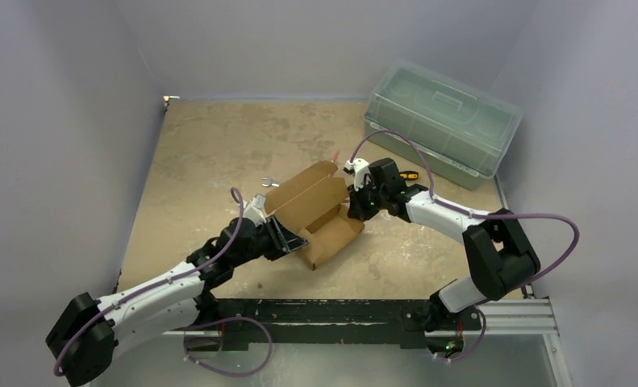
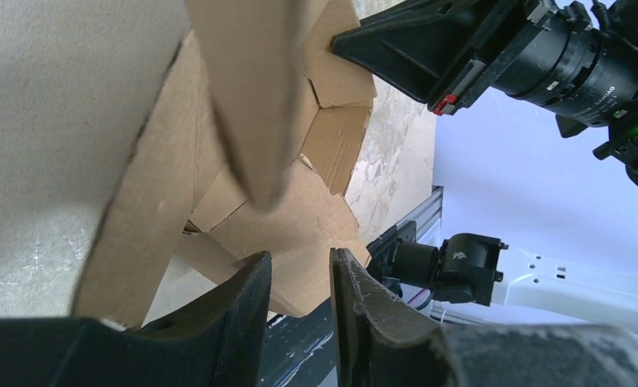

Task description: Fold the paper box

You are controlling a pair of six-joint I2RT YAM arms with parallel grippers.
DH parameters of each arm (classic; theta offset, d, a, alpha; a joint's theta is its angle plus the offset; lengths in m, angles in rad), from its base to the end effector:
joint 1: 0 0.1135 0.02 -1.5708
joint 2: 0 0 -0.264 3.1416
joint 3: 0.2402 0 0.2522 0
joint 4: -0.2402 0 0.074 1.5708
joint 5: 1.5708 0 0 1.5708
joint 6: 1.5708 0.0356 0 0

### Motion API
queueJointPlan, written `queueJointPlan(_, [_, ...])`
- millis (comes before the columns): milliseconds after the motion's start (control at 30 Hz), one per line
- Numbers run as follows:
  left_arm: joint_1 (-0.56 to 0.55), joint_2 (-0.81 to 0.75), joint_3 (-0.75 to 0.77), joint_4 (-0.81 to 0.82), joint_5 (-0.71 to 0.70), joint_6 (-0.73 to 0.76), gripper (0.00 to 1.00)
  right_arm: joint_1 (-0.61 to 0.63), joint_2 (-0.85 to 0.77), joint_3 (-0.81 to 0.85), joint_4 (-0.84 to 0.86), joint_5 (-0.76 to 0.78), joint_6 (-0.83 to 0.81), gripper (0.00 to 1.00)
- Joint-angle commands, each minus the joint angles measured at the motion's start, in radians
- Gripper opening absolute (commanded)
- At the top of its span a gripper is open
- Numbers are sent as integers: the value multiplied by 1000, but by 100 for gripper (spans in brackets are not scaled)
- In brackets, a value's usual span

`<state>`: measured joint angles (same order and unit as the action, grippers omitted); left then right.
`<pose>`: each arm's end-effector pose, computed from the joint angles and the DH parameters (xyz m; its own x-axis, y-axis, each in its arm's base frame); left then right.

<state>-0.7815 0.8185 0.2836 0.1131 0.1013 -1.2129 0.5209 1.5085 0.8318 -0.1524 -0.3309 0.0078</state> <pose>0.1258 -0.1299 0.1882 -0.8195 -0.4996 -0.2808 -0.0038 0.4947 -0.8690 0.2587 0.1617 0.1910 -0.6447 -0.3614 -0.6737 -0.6560 0.7139 0.2448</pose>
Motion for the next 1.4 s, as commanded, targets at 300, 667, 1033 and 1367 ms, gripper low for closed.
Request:
queueJointPlan(300, [-2,102,94,-67,-13,8,33,11,-7,45,19,28,-2,0])
queueJointPlan(667, [-7,232,247,-332,-98,21,35,22,-58,25,67,53,-2,0])
queueJointPlan(1033, [-11,279,378,-428,-98,105,38,27,-120,10,99,82,-2,0])
queueJointPlan(1367, [-11,309,443,-566,-91,128,40,32,-137,11,103,97,-2,0])
